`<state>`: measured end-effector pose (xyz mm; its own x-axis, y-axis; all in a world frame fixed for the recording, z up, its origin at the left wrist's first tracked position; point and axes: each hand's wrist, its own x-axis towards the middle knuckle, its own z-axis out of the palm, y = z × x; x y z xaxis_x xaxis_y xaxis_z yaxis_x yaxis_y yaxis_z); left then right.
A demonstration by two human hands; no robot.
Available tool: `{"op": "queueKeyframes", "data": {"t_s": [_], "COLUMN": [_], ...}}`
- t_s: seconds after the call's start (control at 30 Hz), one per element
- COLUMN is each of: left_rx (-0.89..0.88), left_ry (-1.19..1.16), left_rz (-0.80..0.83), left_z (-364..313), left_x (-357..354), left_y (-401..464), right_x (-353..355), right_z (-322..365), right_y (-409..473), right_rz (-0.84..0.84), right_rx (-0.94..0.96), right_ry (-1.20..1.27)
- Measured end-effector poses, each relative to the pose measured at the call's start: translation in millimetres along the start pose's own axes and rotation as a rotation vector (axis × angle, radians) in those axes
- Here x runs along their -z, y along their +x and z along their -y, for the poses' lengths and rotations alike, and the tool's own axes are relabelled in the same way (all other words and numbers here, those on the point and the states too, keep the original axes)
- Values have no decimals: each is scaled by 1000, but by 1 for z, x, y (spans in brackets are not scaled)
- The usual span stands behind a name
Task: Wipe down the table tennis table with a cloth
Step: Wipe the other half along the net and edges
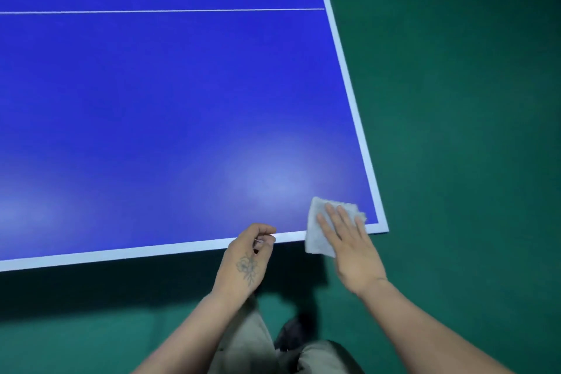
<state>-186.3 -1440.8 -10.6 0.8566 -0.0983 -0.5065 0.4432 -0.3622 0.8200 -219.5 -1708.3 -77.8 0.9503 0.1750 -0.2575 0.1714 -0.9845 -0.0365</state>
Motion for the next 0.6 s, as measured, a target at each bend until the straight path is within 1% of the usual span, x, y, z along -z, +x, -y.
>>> {"op": "queueKeyframes", "data": {"t_s": [0.1, 0.23, 0.3, 0.37, 0.43, 0.53, 0.6], "left_rx": [-35, -34, 20, 80, 110, 145, 113], "left_ry": [99, 169, 166, 83, -11, -151, -194], "left_rz": [40, 96, 151, 207, 228, 266, 261], "left_z": [-12, -25, -34, -49, -74, -117, -140], "left_x": [-9, -28, -42, -58, -72, -87, -93], "left_y": [-17, -32, -36, -40, -46, -59, -69], "right_x": [5, 28, 42, 59, 81, 113, 127], "right_z": [-30, -31, -23, -13, -5, 1, 0], "right_y": [-23, -41, -50, -59, -71, -95, -114], "right_rz": [76, 99, 57, -46, -184, -267, -303], "right_rx": [-176, -367, -504, -585, -540, -437, -384], "right_ry": [57, 177, 375, 677, 883, 928, 912]}}
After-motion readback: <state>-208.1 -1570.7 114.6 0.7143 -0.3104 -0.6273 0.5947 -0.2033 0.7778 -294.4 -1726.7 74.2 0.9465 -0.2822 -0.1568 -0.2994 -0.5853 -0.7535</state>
